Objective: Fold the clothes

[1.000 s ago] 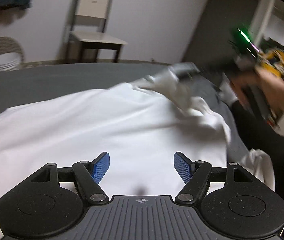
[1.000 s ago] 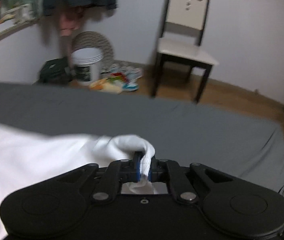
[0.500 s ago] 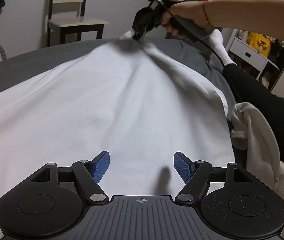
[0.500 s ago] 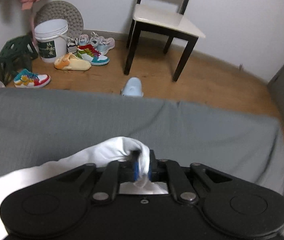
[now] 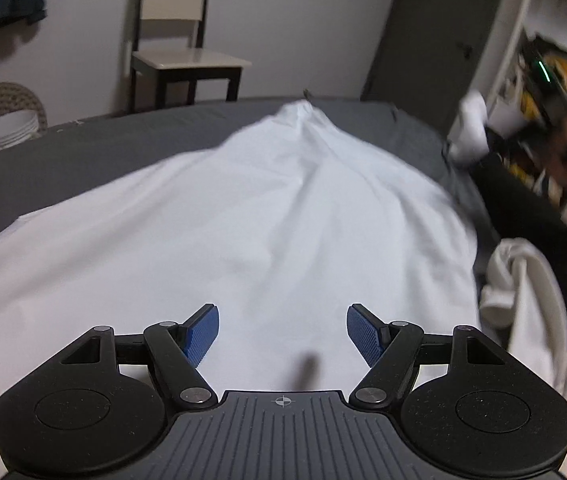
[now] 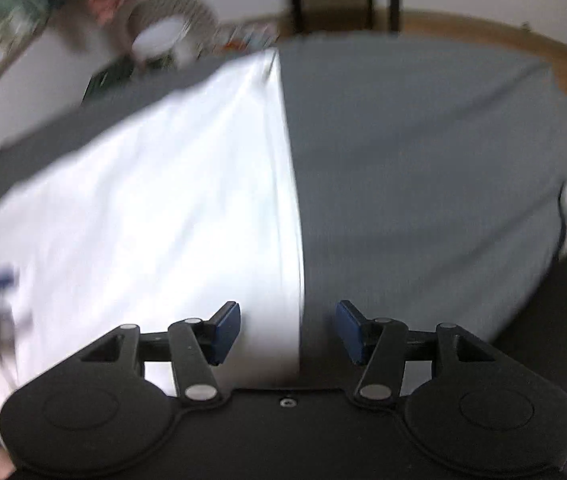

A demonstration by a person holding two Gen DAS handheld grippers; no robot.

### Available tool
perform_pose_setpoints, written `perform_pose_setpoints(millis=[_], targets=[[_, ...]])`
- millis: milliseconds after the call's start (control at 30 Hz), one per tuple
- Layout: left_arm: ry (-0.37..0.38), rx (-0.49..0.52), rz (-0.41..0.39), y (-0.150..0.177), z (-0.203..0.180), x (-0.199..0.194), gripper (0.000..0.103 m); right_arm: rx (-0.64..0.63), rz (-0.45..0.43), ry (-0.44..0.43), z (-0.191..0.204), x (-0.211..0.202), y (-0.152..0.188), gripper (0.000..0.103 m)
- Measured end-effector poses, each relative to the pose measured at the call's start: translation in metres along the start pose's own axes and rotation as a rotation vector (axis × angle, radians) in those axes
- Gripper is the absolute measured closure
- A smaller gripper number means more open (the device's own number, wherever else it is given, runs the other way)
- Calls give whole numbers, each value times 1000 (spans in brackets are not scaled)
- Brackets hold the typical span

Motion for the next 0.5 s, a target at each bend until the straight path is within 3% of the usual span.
perform_pose_setpoints(millis=[67, 167, 233, 267, 300, 400, 500], targets=[[39, -27, -23, -2, -4, -8, 31, -12, 36, -41, 3, 3, 16, 51], [120, -51, -51, -3, -17, -20, 31, -6, 23, -73, 11, 17, 25, 51], [222, -32, -53, -1, -37, -25, 31, 25, 27, -123, 20, 27, 26, 66], [269, -12, -43, 1, -48, -27, 31, 48, 35, -161, 26, 31, 27, 87], [315, 10, -30, 2, -60, -28, 31, 67, 35, -205, 33, 31, 25, 99], [422, 106, 19, 8, -95, -29, 31, 98, -43, -336, 64, 17, 8, 99], [474, 191, 42, 9, -121, -24, 31, 145, -142, -424, 89, 4, -23, 99]])
Point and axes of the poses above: each gripper's, at about its wrist camera, not at the fingertips, and x roughly the way its jaws point, z to its left, y to its underside, the point moved 7 cm from there along x, roughly the way its jaws point, and after that the axes turned 11 degrees about -z, right-handed, at the moved point
